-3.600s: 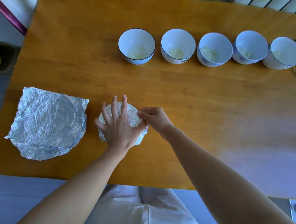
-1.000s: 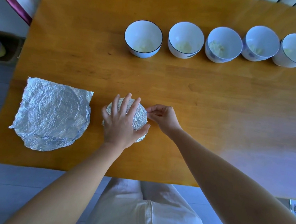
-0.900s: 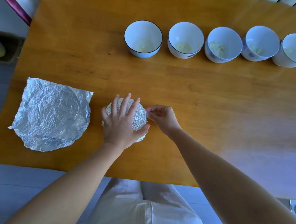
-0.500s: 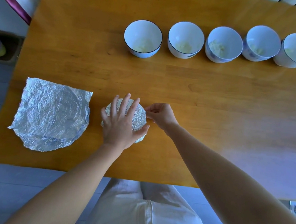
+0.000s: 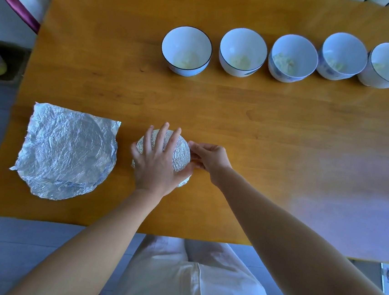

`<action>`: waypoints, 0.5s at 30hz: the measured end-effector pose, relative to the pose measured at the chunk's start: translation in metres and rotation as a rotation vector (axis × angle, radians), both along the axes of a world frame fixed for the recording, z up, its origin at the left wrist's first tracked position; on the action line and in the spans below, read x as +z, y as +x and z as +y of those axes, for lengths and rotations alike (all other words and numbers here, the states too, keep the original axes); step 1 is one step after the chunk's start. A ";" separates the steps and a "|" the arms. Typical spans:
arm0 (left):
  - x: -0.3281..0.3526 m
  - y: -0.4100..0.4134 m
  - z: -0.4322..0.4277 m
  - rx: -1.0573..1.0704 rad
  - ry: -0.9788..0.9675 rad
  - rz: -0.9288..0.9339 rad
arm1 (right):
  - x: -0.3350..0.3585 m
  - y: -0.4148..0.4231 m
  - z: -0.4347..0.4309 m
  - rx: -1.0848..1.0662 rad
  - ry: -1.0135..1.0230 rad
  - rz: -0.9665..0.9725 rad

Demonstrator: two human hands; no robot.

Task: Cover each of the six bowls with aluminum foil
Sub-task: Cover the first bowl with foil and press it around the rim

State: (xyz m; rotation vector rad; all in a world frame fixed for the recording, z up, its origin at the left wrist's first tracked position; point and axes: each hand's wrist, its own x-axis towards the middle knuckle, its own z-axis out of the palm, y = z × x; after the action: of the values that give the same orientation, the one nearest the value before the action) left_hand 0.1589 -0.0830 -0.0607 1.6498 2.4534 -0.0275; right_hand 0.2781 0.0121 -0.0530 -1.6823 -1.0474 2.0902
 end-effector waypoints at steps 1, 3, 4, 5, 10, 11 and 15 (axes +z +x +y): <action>0.000 0.000 0.000 0.002 -0.005 -0.001 | 0.000 -0.001 -0.002 -0.037 -0.032 0.005; 0.000 0.000 0.000 0.007 -0.011 0.000 | 0.001 -0.004 -0.006 -0.106 -0.080 0.015; 0.001 0.000 0.000 0.010 -0.015 0.000 | 0.001 -0.005 -0.009 -0.140 -0.104 0.022; 0.001 0.001 0.000 0.012 -0.018 -0.001 | 0.001 -0.006 -0.011 -0.172 -0.116 0.030; 0.002 0.002 0.001 0.027 -0.001 -0.022 | -0.003 -0.006 -0.014 -0.180 -0.060 0.028; 0.002 0.002 0.001 0.038 0.006 -0.031 | -0.004 -0.005 -0.015 -0.154 -0.025 0.026; 0.000 0.003 0.003 0.077 0.015 -0.037 | -0.001 0.008 -0.013 0.045 0.099 0.087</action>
State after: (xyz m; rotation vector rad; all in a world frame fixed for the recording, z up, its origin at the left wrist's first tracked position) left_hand 0.1623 -0.0802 -0.0612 1.5464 2.4927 0.0326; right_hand 0.2861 -0.0010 -0.0540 -1.5215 -1.1515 2.0817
